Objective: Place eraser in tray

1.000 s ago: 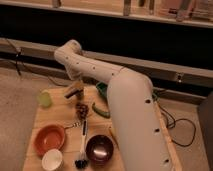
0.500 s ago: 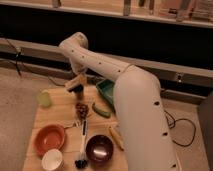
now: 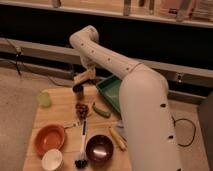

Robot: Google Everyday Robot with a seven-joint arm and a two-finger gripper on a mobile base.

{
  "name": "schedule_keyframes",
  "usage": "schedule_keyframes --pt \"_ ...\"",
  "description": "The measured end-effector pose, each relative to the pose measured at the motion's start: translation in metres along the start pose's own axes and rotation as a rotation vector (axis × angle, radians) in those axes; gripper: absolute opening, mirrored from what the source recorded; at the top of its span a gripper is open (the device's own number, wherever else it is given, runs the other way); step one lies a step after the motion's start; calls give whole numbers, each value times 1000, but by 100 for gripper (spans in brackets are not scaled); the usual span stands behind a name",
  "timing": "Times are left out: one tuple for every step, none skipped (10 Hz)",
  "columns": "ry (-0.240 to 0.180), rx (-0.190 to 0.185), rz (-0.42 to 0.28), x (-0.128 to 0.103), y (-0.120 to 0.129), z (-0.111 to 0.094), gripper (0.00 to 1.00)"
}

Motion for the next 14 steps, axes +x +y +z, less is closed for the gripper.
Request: schedule_keyframes --pt "10 -2 26 18 -2 -1 0" --pt "18 -5 42 28 -2 -2 0" --pt "21 -3 70 42 -5 -3 0" --pt "24 -7 95 57 -4 -3 0" --pt "33 -16 129 78 -2 0 0" --pt "37 -22 146 88 -1 4 0" --pt "34 -32 167 96 2 11 0" --pt "29 -46 201 110 8 19 0" --pt "32 -52 226 124 12 24 0" --pt "25 -62 257 137 19 28 0" --pt "25 -67 288 150 25 32 0" --pt "21 -71 306 155 28 33 0" --pt "16 -77 331 161 34 35 0" --pt "13 -81 350 166 39 36 0"
